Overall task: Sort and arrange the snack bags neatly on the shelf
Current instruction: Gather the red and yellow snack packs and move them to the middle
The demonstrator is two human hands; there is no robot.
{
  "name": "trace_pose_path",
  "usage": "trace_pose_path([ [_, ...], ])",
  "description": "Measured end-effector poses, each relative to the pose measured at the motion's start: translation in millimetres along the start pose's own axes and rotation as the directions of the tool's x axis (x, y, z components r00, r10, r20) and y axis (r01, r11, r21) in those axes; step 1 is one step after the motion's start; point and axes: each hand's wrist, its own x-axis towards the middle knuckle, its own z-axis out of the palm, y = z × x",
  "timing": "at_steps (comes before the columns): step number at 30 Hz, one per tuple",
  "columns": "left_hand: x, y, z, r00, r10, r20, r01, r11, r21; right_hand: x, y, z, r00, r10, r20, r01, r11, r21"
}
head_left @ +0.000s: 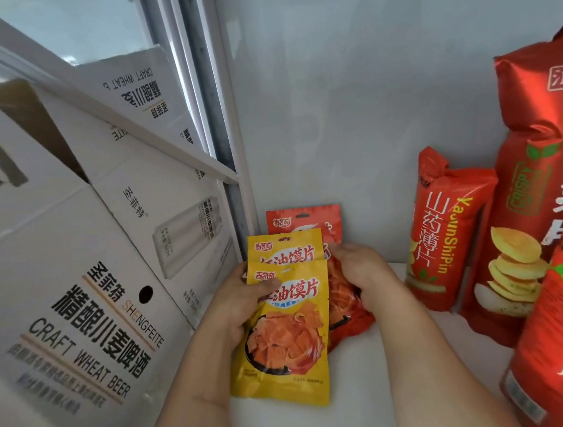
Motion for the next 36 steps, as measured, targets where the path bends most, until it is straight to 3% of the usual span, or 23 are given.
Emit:
trace_pose_path([
  [6,-16.7,-5.0,0.8,0.999,-0.018,0.031,0.017,1.0,0.018,-15.2,3.3,1.3,0.996,0.034,0.086,-0.044,0.992,0.119],
  [11,-30.9,-5.6,5.4,0.999,-0.005,0.054,0.005,1.0,0.004,-25.8,7.6,-3.5,0.997,0.018,0.072,-0.031,0.983,0.183],
  [19,-61.9,-14.6,-1.9,0.996,-0.001,-0.088,0.002,1.0,0.01,-45.8,11.2,-14.1,0.996,-0.069,-0.048,0.077,0.981,0.178],
  [27,-119.2,-28.6,-11.3,0.988,0.012,-0.157,-0.03,0.993,-0.116,-91.9,19.1,-26.8,0.993,-0.091,-0.068,0.102,0.977,0.189],
  [36,-174.9,-27.2,-18.6,0.997,0.073,-0.016,-0.074,0.996,-0.058,-171.3,25.1,-37.6,0.965,-0.136,-0.224,0.174,0.971,0.162],
])
